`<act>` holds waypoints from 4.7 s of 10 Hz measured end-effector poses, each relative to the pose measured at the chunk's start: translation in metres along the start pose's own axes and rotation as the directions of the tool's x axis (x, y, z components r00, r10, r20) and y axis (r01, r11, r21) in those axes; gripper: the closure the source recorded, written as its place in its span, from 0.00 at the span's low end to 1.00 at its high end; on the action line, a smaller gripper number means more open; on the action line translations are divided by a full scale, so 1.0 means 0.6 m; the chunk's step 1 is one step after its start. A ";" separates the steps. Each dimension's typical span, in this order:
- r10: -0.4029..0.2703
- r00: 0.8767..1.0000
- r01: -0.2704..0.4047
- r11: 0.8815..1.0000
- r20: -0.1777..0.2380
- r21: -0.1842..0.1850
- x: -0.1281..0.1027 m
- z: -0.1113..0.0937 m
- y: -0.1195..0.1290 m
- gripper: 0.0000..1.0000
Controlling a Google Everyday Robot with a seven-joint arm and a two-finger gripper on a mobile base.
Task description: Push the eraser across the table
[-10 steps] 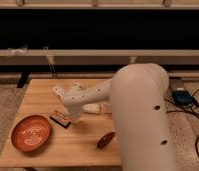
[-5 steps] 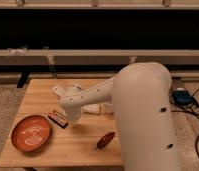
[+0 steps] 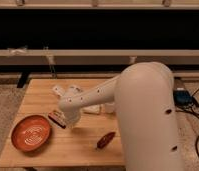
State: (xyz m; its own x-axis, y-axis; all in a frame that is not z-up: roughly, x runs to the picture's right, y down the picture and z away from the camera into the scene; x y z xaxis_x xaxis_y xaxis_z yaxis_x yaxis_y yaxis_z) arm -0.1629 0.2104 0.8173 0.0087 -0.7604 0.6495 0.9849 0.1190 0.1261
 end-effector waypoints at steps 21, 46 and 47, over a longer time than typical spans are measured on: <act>-0.180 0.983 0.179 0.983 0.025 0.045 0.065 0.042 -0.099 1.00; -0.420 0.907 0.420 0.904 -0.022 0.080 0.227 0.039 -0.291 1.00; -0.429 0.903 0.430 0.901 -0.019 0.058 0.224 0.028 -0.281 1.00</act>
State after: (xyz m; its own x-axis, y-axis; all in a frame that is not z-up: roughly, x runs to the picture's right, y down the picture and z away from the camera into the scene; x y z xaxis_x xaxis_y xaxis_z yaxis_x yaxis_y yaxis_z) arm -0.3305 0.0987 0.8958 -0.4116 -0.7500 0.5178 0.8812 -0.1826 0.4360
